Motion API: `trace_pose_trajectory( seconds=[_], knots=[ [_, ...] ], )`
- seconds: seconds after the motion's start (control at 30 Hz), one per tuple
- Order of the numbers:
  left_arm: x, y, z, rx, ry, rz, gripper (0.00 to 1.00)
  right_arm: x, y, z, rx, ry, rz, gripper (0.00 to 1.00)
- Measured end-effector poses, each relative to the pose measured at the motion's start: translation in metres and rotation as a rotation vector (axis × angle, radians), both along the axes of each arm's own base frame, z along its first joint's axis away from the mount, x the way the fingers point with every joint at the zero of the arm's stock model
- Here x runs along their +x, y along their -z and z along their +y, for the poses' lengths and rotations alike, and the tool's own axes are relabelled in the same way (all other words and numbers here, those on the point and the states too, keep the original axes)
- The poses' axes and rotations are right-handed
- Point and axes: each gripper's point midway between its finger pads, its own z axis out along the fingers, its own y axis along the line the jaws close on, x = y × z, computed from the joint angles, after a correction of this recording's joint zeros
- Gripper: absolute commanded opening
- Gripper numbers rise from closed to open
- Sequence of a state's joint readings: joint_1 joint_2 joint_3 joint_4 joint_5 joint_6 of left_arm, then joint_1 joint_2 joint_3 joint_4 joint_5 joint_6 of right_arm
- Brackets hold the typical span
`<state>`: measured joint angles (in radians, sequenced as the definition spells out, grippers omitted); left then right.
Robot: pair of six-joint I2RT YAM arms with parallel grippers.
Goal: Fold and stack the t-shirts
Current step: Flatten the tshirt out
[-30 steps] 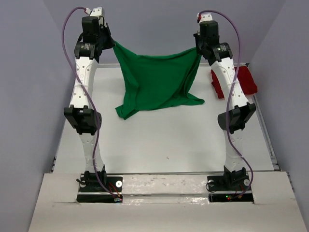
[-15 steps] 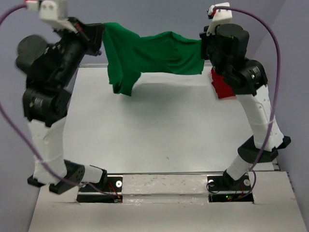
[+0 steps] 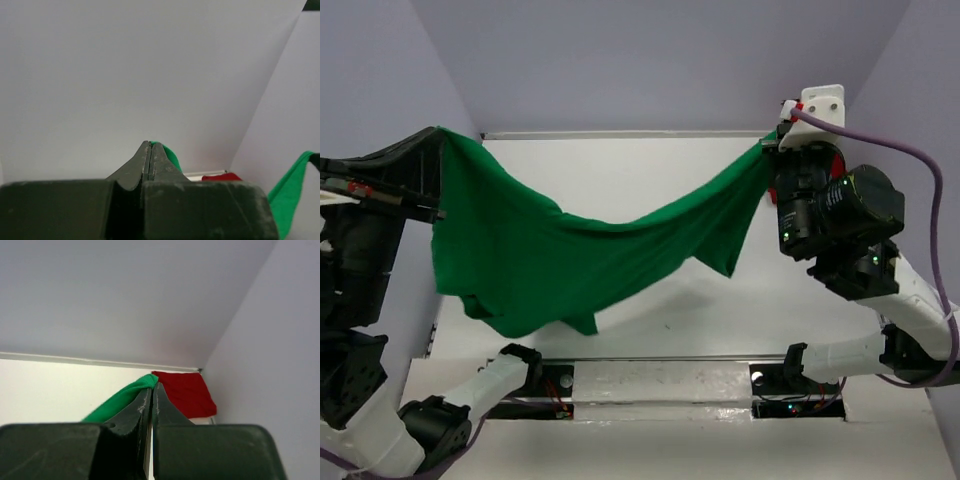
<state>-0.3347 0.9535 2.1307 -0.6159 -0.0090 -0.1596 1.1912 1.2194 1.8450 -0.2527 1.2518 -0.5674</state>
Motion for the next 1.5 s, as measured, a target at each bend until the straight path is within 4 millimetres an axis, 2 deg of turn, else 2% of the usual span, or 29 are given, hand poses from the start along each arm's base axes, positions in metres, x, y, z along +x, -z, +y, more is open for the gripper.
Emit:
trace_pose_trajectory(
  seconds=[0.13,0.33,0.43,0.47,0.63,0.77,0.83,0.87,0.93,0.97,1.03,1.1,1.17,1.2,1.3,1.37,1.43,1.5],
  knots=[
    [0.031,0.03,-0.007,0.037,-0.021,0.125,0.0,-0.002,0.009,-0.01,-0.076,0.129,-0.011,0.0],
    [0.103,0.069,-0.023,0.095,-0.07,0.3,0.0,0.01,0.03,0.004,-0.132,0.226,0.012,0.0],
    [0.146,0.105,-0.033,0.138,-0.096,0.411,0.0,0.024,0.055,0.01,-0.194,0.285,0.046,0.0],
    [0.155,0.114,-0.035,0.149,-0.101,0.438,0.0,0.029,0.065,0.013,-0.222,0.302,0.06,0.0],
    [0.221,0.176,-0.057,0.225,-0.108,0.605,0.0,0.059,0.108,0.037,-0.349,0.361,0.115,0.0],
    [0.25,0.207,-0.067,0.258,-0.107,0.68,0.0,0.082,0.126,0.047,-0.408,0.388,0.132,0.0],
    [0.255,0.21,-0.07,0.258,-0.1,0.682,0.0,0.1,0.131,0.057,-0.407,0.362,0.132,0.0],
    [0.255,0.208,-0.071,0.255,-0.094,0.676,0.0,0.117,0.128,0.063,-0.407,0.316,0.129,0.0],
    [0.254,0.199,-0.072,0.245,-0.083,0.651,0.0,0.164,0.098,0.088,-0.288,0.118,0.091,0.0],
    [0.253,0.191,-0.073,0.236,-0.077,0.628,0.0,0.184,0.084,0.086,-0.189,0.053,0.082,0.0],
    [0.253,0.179,-0.073,0.225,-0.077,0.597,0.0,0.195,0.067,0.067,-0.091,0.008,0.094,0.0],
    [0.252,0.167,-0.07,0.215,-0.085,0.565,0.0,0.196,0.05,0.046,-0.015,-0.004,0.096,0.0],
    [0.252,0.161,-0.065,0.213,-0.096,0.55,0.0,0.193,0.037,0.04,0.046,-0.048,0.085,0.0],
    [0.253,0.159,-0.062,0.212,-0.103,0.546,0.0,0.191,0.034,0.044,0.067,-0.087,0.09,0.0],
    [0.266,0.153,-0.051,0.205,-0.138,0.543,0.0,0.199,0.039,0.048,0.074,-0.112,0.111,0.0],
    [0.277,0.15,-0.048,0.202,-0.15,0.535,0.0,0.208,0.056,0.052,0.049,-0.118,0.158,0.0],
    [0.286,0.155,-0.049,0.206,-0.148,0.546,0.0,0.213,0.075,0.054,0.024,-0.125,0.212,0.0],
    [0.287,0.159,-0.052,0.212,-0.133,0.555,0.0,0.214,0.093,0.053,-0.001,-0.118,0.26,0.0]
  ],
)
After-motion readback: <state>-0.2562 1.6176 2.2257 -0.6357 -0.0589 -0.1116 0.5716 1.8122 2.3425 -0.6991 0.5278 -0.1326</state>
